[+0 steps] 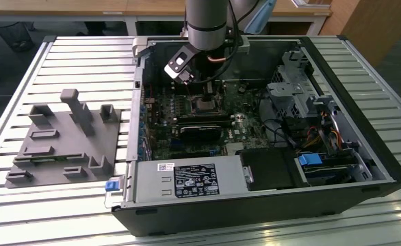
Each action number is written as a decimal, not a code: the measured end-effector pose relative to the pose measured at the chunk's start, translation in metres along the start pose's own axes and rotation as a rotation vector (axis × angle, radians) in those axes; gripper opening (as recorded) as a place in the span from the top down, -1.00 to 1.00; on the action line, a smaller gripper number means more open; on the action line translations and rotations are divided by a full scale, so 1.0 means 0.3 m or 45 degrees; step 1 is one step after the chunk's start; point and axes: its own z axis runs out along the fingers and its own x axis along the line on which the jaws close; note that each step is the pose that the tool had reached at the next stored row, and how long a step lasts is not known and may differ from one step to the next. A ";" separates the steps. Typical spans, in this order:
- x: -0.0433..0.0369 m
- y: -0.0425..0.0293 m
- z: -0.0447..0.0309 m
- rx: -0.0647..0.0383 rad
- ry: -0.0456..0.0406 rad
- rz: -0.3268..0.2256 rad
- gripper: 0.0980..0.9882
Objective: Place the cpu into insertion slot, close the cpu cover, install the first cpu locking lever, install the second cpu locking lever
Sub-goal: 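Place the cpu into insertion slot, then close the cpu cover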
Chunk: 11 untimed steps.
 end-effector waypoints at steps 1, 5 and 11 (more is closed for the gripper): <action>0.000 0.000 0.000 0.000 0.000 0.000 0.98; 0.000 0.000 -0.004 0.000 0.000 0.000 0.98; 0.000 0.001 -0.017 0.004 0.000 0.000 0.98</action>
